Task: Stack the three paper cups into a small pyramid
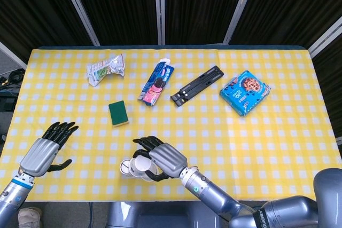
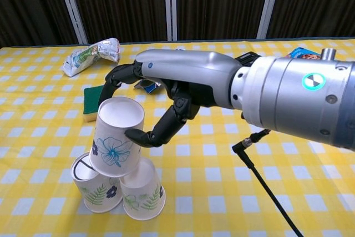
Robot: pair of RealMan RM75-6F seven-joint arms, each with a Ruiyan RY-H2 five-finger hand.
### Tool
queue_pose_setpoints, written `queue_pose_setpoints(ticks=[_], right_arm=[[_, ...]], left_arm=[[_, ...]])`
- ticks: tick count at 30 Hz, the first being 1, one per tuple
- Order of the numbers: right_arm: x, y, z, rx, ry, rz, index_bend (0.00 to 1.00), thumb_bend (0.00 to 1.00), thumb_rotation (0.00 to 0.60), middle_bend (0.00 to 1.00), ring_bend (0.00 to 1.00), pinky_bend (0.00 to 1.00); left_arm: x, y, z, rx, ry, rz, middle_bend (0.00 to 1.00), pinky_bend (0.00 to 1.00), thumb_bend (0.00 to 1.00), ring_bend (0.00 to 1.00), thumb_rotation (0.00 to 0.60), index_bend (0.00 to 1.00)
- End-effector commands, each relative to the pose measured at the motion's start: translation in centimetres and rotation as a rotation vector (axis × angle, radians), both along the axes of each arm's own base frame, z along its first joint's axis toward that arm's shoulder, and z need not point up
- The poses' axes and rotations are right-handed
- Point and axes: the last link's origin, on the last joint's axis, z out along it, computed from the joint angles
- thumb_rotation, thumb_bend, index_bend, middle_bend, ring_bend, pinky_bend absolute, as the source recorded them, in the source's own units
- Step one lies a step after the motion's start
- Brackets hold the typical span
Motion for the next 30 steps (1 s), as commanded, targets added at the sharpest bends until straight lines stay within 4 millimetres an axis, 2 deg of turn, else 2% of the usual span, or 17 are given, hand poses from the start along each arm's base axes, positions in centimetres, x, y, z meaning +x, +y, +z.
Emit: queue_pose_setpoints(ticks=[1, 30], right_arm=[[0.1, 0.1, -0.1, 0.003, -0.001, 0.003, 0.43, 0.38, 0.6, 0.04, 0.0, 0.0], [0.5, 1.0, -2.0, 0.002, 0.019, 0.026, 0.43, 0.37, 0.6, 0.04, 0.0, 0.0]], left_arm=[[0.0, 0.0, 0.0, 0.001, 0.0, 0.001, 0.0, 0.0, 0.25, 0.0, 0.6, 0.0], [-0.2, 0.2, 0.1, -0.002, -0.001, 0.013, 0.0, 0.0, 0.25, 0.0, 0.6, 0.0]])
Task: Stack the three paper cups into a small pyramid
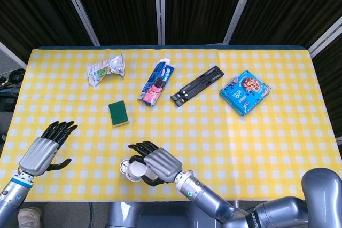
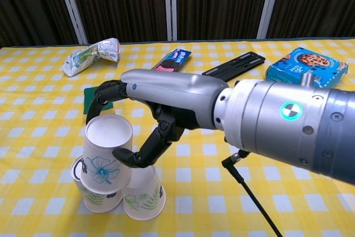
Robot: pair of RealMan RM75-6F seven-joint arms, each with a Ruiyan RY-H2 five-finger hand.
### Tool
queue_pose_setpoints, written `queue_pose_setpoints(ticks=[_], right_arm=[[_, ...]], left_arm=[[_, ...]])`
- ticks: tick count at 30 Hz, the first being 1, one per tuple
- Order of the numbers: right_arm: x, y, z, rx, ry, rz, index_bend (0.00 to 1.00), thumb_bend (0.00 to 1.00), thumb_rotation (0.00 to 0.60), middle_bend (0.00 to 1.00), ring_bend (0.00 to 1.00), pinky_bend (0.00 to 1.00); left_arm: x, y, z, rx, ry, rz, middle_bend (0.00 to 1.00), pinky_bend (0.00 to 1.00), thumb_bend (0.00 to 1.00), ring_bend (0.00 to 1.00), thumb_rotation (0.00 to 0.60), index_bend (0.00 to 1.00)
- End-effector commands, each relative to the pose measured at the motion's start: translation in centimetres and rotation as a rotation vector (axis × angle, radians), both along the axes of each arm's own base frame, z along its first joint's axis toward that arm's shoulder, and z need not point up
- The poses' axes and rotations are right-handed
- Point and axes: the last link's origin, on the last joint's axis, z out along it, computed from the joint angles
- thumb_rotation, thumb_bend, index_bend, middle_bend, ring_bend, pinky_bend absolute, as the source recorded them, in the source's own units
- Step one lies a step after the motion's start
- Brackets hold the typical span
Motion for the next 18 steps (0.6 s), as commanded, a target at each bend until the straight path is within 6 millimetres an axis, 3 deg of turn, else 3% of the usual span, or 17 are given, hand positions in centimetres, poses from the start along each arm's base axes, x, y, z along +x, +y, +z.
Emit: queue_pose_setpoints(ticks=[1, 12, 18], right_arm=[[-0.02, -0.11, -0.18, -0.005, 0.004, 0.0, 0.43, 0.37, 0.6, 0.04, 0.0, 0.0], [-0.27, -0.37, -0.95, -0.042, 0.035, 0.006, 0.42, 0.32, 0.6, 0.03, 0.0, 0.0], [-0.3, -0.13, -0.84, -0.035, 0.041, 0.004, 0.3, 0.24, 0.6, 0.0, 0.0, 0.0]], left_arm=[[0.02, 0.0, 0.01, 0.0, 0.0, -0.002, 0.0, 0.0, 0.25, 0.0, 0.6, 0.0], [-0.21, 0.2, 0.18, 0.001, -0.003, 0.014, 0.0, 0.0, 0.25, 0.0, 0.6, 0.0], [-0.21, 0.24, 0.07, -0.003, 0.003, 0.015, 0.0, 0.0, 0.25, 0.0, 0.6, 0.0]])
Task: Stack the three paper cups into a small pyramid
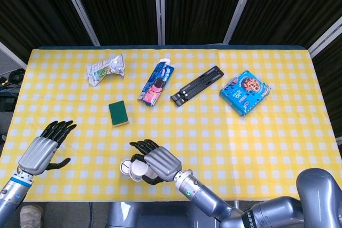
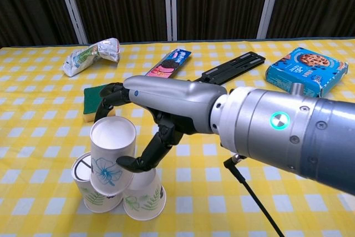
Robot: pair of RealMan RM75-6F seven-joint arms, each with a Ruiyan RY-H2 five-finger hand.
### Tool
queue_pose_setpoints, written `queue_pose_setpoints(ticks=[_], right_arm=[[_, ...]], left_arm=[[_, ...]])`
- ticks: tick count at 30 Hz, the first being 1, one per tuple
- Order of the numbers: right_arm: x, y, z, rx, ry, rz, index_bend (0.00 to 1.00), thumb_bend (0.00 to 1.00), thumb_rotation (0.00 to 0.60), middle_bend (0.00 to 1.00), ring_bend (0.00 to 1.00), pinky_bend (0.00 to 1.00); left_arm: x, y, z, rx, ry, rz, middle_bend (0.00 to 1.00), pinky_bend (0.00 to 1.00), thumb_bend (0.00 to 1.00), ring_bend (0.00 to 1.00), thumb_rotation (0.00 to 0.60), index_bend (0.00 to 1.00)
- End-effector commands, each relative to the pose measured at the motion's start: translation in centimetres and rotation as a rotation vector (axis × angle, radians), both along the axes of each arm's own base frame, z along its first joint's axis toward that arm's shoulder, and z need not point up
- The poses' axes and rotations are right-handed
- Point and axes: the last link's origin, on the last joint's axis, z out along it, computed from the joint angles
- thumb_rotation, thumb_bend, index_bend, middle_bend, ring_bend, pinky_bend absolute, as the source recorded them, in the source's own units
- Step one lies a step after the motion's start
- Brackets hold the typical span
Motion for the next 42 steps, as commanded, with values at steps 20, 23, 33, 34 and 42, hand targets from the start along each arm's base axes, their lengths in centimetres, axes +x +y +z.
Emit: queue_pose_setpoints(ticks=[20, 23, 33, 34, 42], right_arm=[[-1.8, -1.9, 4.3, -0.189, 0.073, -0.022, 0.22, 0.23, 0.6, 0.0, 0.0, 0.0], [-2.9, -2.5, 5.4, -0.234, 0.098, -0.042, 0.22, 0.23, 0.6, 0.0, 0.0, 0.0], [-11.6, -4.1, 10.6, -0.432, 0.192, -0.201, 0.15, 0.23, 0.6, 0.0, 0.0, 0.0], [-13.2, -4.1, 11.2, -0.455, 0.201, -0.225, 0.14, 0.23, 0.6, 0.0, 0.0, 0.0], [-22.0, -2.6, 13.7, -0.557, 0.245, -0.37, 0.06, 0.21, 0.6, 0.0, 0.0, 0.0]], left_arm=[[-0.2, 0.1, 0.3, 0.015, -0.003, 0.012, 0.0, 0.0, 0.25, 0.0, 0.6, 0.0], [-0.2, 0.1, 0.4, 0.02, -0.006, 0.016, 0.0, 0.0, 0.25, 0.0, 0.6, 0.0], [-0.5, 0.2, 0.7, 0.035, -0.014, 0.026, 0.0, 0.0, 0.25, 0.0, 0.6, 0.0], [-0.5, 0.2, 0.7, 0.04, -0.017, 0.026, 0.0, 0.0, 0.25, 0.0, 0.6, 0.0], [-0.8, 0.0, 0.8, 0.091, -0.025, 0.03, 0.0, 0.0, 0.25, 0.0, 0.6, 0.0]])
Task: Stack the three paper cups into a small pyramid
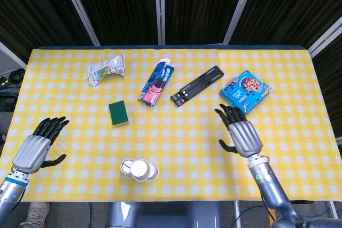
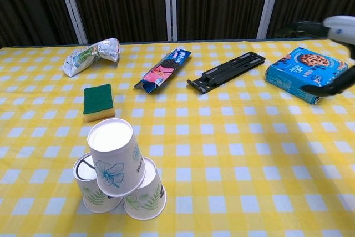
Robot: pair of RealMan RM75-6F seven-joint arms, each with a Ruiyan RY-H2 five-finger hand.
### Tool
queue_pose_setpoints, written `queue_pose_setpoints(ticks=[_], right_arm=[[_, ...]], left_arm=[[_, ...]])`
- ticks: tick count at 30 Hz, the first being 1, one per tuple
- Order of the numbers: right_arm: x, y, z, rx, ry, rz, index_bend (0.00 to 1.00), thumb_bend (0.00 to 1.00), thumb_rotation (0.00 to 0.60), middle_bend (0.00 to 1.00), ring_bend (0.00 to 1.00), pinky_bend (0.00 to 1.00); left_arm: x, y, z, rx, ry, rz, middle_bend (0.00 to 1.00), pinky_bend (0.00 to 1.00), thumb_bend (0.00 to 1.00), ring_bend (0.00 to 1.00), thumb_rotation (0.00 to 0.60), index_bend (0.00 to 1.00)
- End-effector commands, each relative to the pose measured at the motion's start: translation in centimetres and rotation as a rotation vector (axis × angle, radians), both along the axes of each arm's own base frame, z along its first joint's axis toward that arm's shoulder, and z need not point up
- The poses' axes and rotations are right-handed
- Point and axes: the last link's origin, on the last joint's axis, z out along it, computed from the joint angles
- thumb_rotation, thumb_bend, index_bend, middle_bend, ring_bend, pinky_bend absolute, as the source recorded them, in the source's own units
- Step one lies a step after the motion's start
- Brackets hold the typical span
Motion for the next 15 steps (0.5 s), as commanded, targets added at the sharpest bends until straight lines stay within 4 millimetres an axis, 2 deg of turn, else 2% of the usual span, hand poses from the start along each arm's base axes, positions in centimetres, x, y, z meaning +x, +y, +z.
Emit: queue_pose_setpoints(ticks=[1, 7, 10, 15], right_arm=[[-5.8, 1.7, 1.8, -0.071, 0.054, -0.082, 0.05, 0.21, 0.6, 0.0, 0.0, 0.0], [-10.9, 4.3, 3.1, -0.149, 0.061, -0.147, 0.03, 0.2, 0.6, 0.0, 0.0, 0.0], [-12.2, 5.4, 3.8, -0.195, 0.04, -0.143, 0.03, 0.2, 0.6, 0.0, 0.0, 0.0], [-13.2, 5.7, 3.3, -0.184, 0.051, -0.122, 0.03, 0.2, 0.6, 0.0, 0.0, 0.0]], left_arm=[[-0.3, -0.1, 0.0, 0.019, 0.004, 0.007, 0.0, 0.0, 0.25, 0.0, 0.6, 0.0], [-1.1, -0.1, -0.2, 0.072, 0.007, 0.029, 0.0, 0.0, 0.25, 0.0, 0.6, 0.0], [-1.6, -0.1, -0.2, 0.115, 0.005, 0.043, 0.0, 0.0, 0.25, 0.0, 0.6, 0.0], [-1.8, -0.1, -0.4, 0.117, 0.014, 0.048, 0.0, 0.0, 0.25, 0.0, 0.6, 0.0]])
